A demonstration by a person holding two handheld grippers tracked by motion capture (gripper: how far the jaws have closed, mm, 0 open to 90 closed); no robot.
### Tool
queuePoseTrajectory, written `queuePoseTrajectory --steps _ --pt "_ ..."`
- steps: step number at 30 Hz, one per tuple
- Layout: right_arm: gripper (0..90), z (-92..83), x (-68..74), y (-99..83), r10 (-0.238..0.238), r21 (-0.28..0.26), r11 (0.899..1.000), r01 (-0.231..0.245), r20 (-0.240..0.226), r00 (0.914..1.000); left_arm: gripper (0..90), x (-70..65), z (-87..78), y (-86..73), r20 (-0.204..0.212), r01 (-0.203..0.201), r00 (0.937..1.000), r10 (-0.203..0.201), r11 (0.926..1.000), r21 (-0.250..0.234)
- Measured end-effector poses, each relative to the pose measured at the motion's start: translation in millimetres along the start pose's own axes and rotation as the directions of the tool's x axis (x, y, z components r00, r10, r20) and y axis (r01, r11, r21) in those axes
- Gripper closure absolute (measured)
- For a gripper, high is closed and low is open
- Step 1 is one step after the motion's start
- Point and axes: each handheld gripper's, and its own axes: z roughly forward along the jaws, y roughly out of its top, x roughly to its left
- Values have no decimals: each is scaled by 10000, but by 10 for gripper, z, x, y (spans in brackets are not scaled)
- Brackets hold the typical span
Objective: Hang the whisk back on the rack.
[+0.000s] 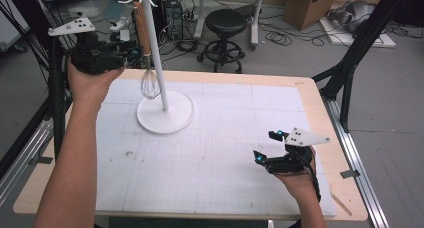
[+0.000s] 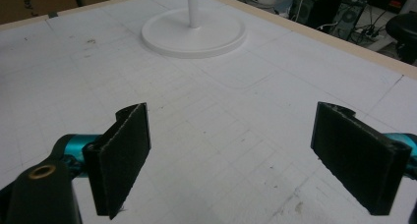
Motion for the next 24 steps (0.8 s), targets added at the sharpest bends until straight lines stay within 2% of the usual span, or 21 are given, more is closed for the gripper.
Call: queuePoseTrajectory --steps 3,4,5,8,14,18,21,24 --pt "140 8 6 -1 4 22 10000 -4 -4 10000 518 -12 -30 -16 -34 -12 10000 11 9999 -106" --pt "140 8 6 -1 13 22 10000 -13 5 10000 472 -17 -42 -23 -26 28 10000 -28 9999 -98" --pt "140 8 6 -1 13 22 10000 -13 5 10000 472 -21 -51 -29 -43 32 10000 -32 10000 -42" --pt "140 11 9 0 -2 56 10000 3 -39 10000 420 -44 -74 -64 128 -156 9998 155 9999 67" --pt "140 15 8 -3 -48 59 10000 48 6 10000 304 -111 -105 -132 159 -714 9974 704 9949 706" --pt "140 14 7 -6 30 81 10000 -30 11 10000 247 -164 -148 -179 220 -987 9950 973 9924 738" --pt "140 15 9 -4 -23 101 9999 23 25 10000 207 -195 -170 -222 453 -1050 9938 1019 9920 702" --pt "140 19 17 -5 11 121 9999 -11 0 10000 174 -234 -190 -279 492 -1175 9923 1138 9899 791"
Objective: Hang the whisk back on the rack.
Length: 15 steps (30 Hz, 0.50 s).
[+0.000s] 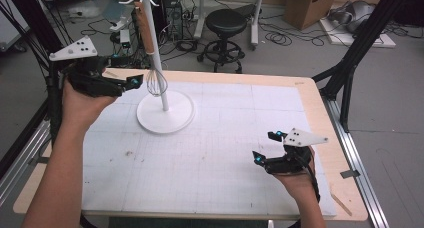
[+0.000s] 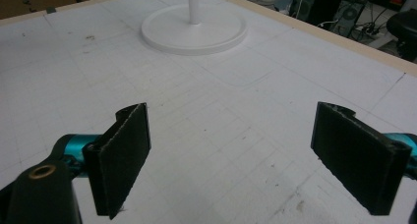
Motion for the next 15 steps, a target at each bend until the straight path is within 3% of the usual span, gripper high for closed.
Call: queuePoseTrajectory --steps 9,15 --pt "140 3 -1 -1 -35 4 10000 35 24 10000 117 -93 -33 -227 488 -16 9988 18 10000 -57" --pt "140 -4 -2 -3 1 12 10000 -1 47 10000 75 -178 -58 -406 589 -63 9982 58 10000 77"
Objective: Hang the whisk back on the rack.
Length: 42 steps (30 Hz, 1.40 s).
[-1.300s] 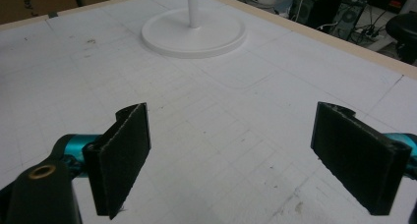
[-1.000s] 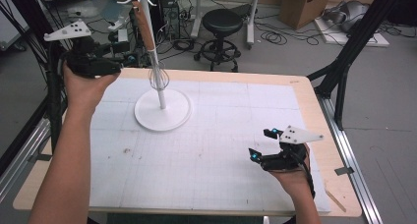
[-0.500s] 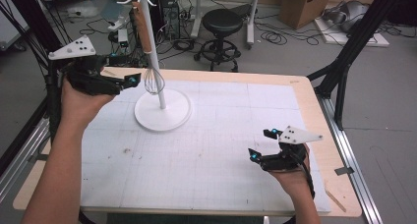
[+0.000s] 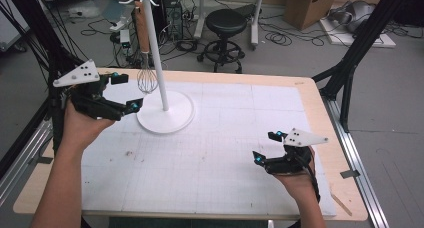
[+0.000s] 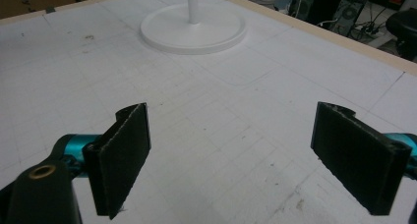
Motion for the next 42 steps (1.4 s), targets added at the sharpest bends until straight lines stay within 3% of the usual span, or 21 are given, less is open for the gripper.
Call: queuePoseTrajectory --steps 3,12,14,26,35,42 --pt "140 6 2 4 -56 -7 10000 56 -16 10000 68 -30 5 -116 -35 -47 10000 47 9998 186" --pt "140 12 0 -2 -12 49 10000 12 -31 10000 54 -86 50 -488 225 382 9990 -389 9987 337" --pt "140 12 -1 -7 22 59 10000 -22 -23 10000 16 -118 67 -559 247 464 9986 -474 9981 414" --pt "140 37 -29 -30 12 122 9999 -11 -51 10000 16 -198 16 -892 375 753 9963 -768 9963 408" --pt "140 12 -65 -31 122 -34 9999 -123 -102 9999 16 -211 8 -1013 404 835 9955 -859 9949 574" --pt "140 46 -118 -51 325 -55 9995 -326 -209 9993 16 -226 63 -1038 364 665 9969 -696 9946 798"
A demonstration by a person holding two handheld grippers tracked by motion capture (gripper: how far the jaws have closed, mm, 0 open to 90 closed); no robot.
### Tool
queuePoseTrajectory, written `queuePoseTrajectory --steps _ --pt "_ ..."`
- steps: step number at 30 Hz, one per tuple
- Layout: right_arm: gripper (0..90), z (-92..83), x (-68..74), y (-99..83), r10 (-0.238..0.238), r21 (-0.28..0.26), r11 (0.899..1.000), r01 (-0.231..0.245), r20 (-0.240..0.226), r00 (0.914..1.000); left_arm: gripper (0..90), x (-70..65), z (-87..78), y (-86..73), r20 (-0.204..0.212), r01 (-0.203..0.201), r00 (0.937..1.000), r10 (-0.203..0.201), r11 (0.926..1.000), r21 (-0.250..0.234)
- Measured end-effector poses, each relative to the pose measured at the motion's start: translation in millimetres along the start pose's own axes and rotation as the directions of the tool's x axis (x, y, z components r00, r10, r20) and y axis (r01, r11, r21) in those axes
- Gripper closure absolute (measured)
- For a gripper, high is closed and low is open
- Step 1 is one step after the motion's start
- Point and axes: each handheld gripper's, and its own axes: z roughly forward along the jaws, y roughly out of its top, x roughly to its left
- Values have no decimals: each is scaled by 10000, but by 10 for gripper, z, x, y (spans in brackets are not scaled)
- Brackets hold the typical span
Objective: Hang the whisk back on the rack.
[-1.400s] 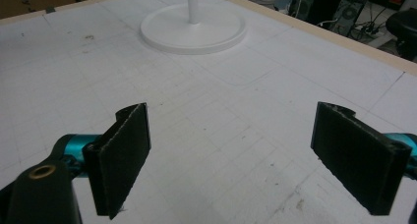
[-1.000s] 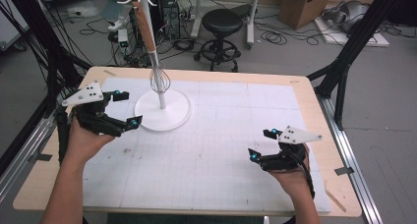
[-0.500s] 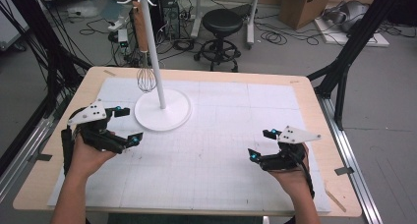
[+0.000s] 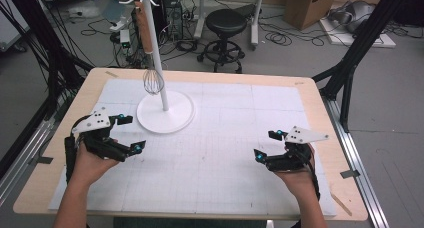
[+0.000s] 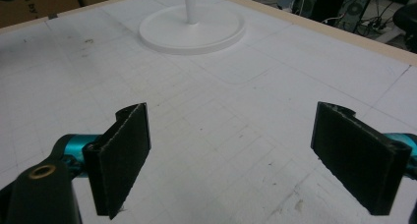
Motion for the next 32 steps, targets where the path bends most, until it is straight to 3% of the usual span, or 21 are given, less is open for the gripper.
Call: queuePoseTrajectory --steps 5,17,25,32 --pt "140 -26 -3 7 18 -70 10000 -18 46 10000 17 -26 39 -19 -83 -85 9999 87 9997 215" --pt "140 -31 45 27 -130 -11 9999 131 118 9998 16 -9 -16 -39 -113 -25 9999 23 9998 -203" --pt "140 -10 13 6 -40 85 10000 39 116 9999 16 12 18 -60 -156 18 9999 -18 10000 13" --pt "140 -16 29 12 -73 39 10000 72 98 9999 16 17 -22 -54 -112 168 9998 -171 9994 -298"
